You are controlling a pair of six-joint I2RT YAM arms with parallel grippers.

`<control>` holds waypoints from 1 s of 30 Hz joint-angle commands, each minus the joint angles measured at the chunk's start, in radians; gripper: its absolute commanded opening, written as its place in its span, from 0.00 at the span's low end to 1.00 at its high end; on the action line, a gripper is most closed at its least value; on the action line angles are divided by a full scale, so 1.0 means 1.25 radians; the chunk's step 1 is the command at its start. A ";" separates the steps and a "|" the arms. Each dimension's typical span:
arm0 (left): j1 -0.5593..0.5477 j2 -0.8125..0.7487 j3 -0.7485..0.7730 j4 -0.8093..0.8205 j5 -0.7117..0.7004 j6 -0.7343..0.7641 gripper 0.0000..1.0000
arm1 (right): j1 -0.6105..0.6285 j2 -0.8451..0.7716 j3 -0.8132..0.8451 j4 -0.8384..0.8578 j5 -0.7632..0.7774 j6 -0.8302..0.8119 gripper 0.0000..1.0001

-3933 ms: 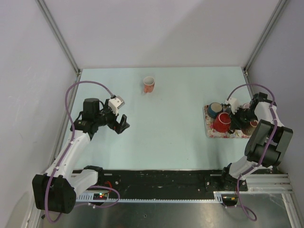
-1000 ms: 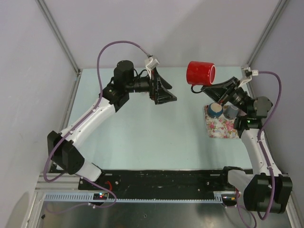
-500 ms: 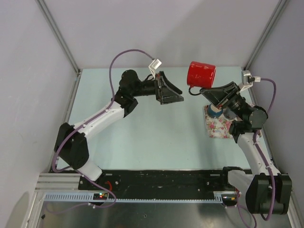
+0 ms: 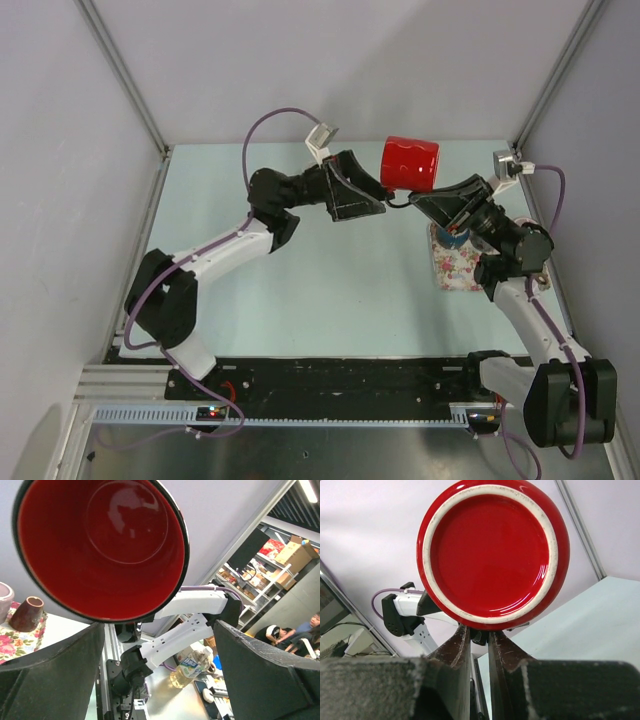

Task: Turn the mug right side up
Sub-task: Turn over the cup on the tray.

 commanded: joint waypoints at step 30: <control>-0.029 -0.003 0.018 0.086 -0.013 -0.070 0.42 | 0.081 0.036 -0.009 0.036 0.003 -0.168 0.00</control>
